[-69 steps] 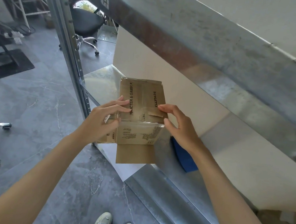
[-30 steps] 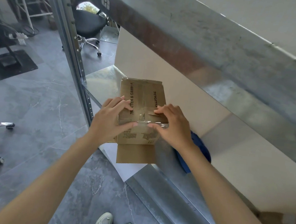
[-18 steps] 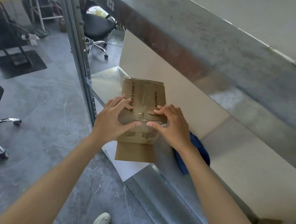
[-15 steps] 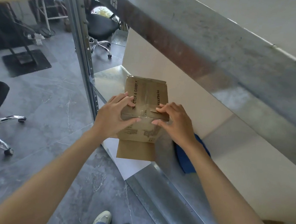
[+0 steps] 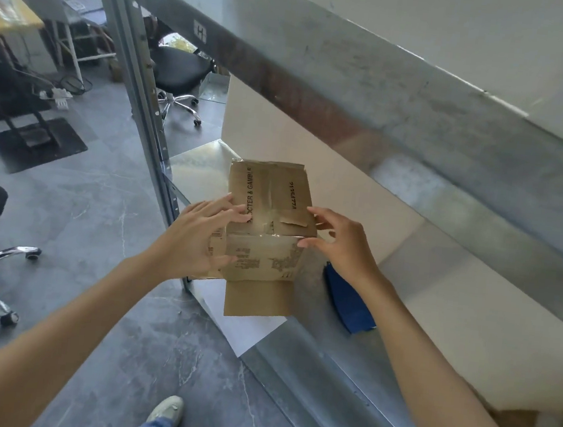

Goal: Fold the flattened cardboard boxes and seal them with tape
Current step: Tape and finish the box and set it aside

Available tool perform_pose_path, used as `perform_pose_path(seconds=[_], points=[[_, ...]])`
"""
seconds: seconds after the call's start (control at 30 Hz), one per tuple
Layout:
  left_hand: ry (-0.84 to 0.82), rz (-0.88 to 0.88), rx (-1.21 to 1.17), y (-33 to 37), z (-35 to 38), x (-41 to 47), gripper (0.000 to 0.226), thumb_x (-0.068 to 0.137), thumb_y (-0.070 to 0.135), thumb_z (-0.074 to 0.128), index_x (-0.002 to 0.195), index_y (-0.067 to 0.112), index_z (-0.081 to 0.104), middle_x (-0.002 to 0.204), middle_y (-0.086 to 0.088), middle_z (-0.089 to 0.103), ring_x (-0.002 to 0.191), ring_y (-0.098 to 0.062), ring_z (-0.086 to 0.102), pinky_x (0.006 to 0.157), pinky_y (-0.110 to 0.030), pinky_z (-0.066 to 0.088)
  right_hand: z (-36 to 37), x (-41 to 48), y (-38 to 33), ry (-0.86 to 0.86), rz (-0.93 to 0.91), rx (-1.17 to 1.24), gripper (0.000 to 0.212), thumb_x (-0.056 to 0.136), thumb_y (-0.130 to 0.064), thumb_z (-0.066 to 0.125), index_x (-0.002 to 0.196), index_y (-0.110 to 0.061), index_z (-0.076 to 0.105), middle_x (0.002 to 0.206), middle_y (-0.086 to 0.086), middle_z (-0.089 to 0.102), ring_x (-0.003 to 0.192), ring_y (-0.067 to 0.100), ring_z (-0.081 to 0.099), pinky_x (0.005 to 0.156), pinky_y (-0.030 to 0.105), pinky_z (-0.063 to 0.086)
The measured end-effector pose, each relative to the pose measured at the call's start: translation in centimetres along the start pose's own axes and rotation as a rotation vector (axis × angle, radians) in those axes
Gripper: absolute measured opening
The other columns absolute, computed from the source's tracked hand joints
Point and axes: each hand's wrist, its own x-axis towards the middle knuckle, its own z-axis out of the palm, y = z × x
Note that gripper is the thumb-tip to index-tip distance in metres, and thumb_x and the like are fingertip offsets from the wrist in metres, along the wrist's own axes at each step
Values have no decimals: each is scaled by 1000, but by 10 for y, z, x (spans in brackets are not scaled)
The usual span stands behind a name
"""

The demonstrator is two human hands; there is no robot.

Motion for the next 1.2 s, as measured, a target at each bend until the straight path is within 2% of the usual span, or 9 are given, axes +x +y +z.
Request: perform_pose_path(seconds=[0.2,0.4,0.5,0.63,0.77,0.93,1.0,1.07,1.2], points=[[-157,129,-36,-36,-32,38,81,67,73,63,135,31,57,145,11,48,135,-14,44,110,-51,38,8,-6,-4,57,120,64,67,76,-27,83,137,-27,58,125,-8,66,106,6,61,96,17,45],[-268,148,-230,-79,-44,100,103,57,49,94,146,29,45,156,0,35,139,-12,33,114,-36,29,25,-22,-19,155,292,162,53,87,-18,75,133,-40,60,124,-22,62,108,-6,59,94,8,43],[-318,156,-323,-88,-38,117,100,55,46,87,145,28,46,155,-2,37,139,-13,36,116,-37,31,41,-30,-31,323,361,161,46,91,-16,71,131,-35,60,119,-24,62,107,-9,57,96,17,47],[-267,167,-383,-99,-30,118,93,51,48,88,136,27,57,141,3,47,128,-8,44,112,-40,38,73,-42,-52,561,420,202,56,94,-15,68,145,-23,47,127,-20,56,119,5,56,101,30,49],[-200,145,-514,-109,-17,103,91,52,59,91,132,30,59,138,14,48,129,-8,48,105,-36,43,95,-47,-73,624,486,262,60,94,-36,65,148,-25,42,143,-19,48,135,6,45,113,41,40],[63,71,-645,-103,-2,75,60,66,45,88,119,30,64,121,24,49,117,-1,53,94,-17,52,118,-44,-100,509,533,289,93,77,-79,60,153,-45,21,159,-25,21,146,-5,17,120,28,21],[142,44,-638,-103,3,65,50,72,25,87,116,27,64,118,25,47,110,4,54,92,-14,52,125,-34,-107,434,505,254,104,73,-77,67,155,-47,10,162,-24,12,148,-6,10,117,24,17],[157,43,-613,-102,3,62,48,73,19,88,116,23,64,115,17,49,103,6,55,86,-10,52,125,-24,-110,473,501,221,109,73,-69,73,157,-41,9,164,-14,14,150,2,12,121,33,20],[112,58,-522,-100,-5,72,62,68,40,88,120,24,59,115,8,51,92,2,55,84,-20,53,112,-10,-103,533,509,158,108,73,-57,77,157,-37,12,166,-1,5,148,3,5,116,26,11]])
